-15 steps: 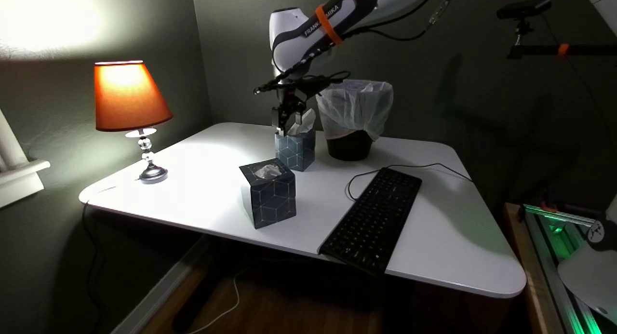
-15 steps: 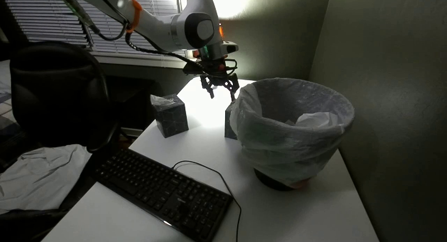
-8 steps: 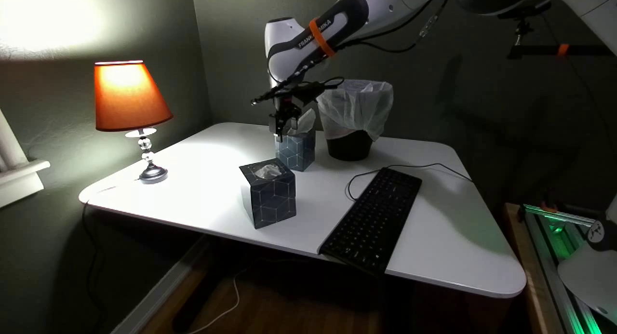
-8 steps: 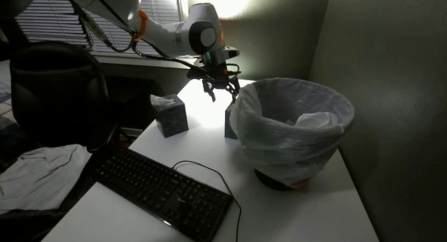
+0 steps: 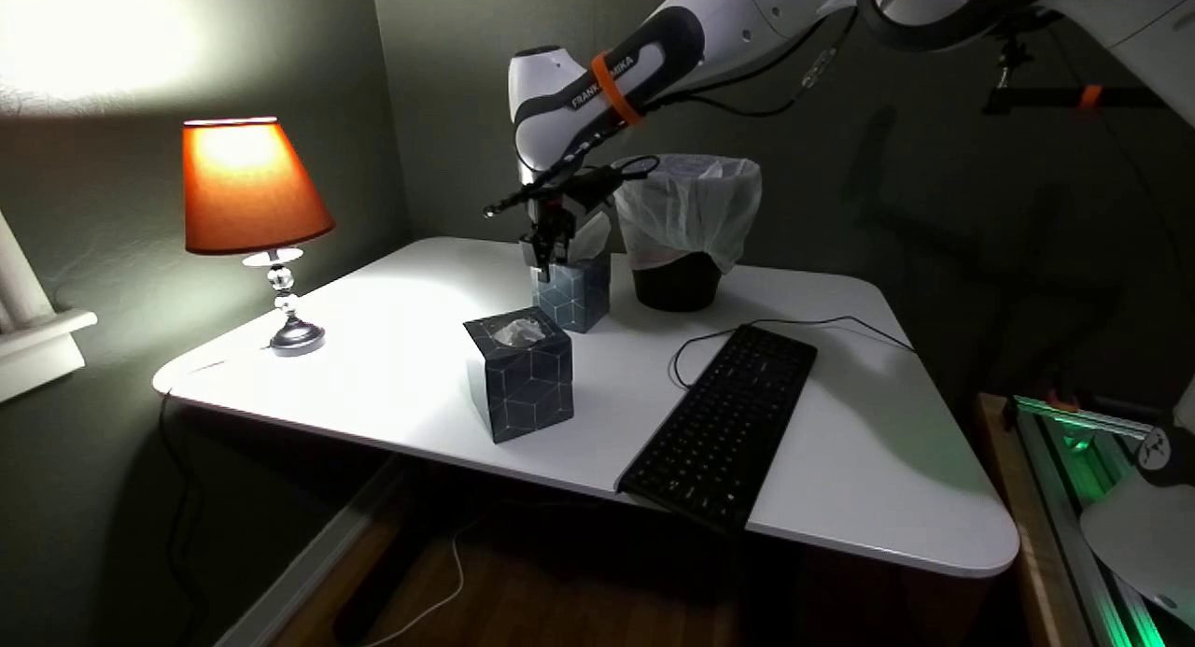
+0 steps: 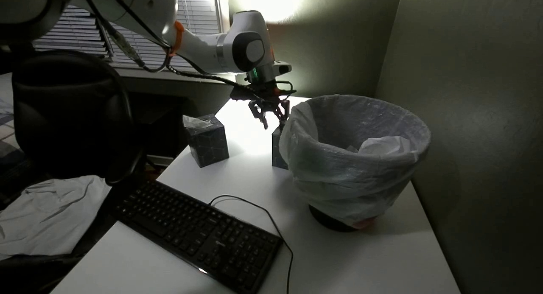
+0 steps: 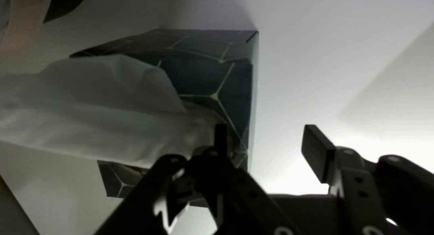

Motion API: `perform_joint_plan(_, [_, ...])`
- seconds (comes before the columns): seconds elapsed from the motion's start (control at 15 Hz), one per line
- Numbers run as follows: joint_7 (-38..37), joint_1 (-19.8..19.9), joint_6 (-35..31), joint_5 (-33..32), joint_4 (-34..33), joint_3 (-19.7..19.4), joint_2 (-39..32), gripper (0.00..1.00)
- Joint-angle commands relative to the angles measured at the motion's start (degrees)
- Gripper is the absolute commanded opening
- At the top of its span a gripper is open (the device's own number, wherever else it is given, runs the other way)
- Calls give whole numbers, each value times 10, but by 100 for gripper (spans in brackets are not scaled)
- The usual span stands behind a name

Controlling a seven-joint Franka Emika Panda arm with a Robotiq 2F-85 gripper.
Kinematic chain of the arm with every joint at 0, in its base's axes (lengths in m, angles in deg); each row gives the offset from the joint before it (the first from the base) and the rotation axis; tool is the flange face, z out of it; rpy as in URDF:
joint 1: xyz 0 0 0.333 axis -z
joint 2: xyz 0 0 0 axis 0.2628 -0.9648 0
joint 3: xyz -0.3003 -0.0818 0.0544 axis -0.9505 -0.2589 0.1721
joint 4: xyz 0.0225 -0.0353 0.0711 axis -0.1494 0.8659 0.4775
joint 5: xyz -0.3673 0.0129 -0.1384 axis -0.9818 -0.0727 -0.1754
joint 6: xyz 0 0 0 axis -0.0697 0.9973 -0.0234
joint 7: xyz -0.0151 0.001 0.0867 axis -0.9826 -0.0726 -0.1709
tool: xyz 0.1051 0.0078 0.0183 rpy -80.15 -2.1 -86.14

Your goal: Stack the tissue boxes together.

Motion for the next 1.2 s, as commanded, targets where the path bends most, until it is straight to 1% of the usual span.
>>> perform_joint_plan(0.0, [16,3,25,1,-31,4,-17,30])
perform_joint_plan(0.2, [20,2,24,0,-30,4,-12,5])
perform_joint_plan(0.27, [22,1,26,1,-28,5,-10,1])
perform_joint_plan(0.4, [24,0,28,1,-26,5,-7,0])
perform_joint_plan(0.8, [26,-4,38,1,-15,8,4,2])
perform_joint_plan(1.13, [30,-12,43,-1,14,13,36,2])
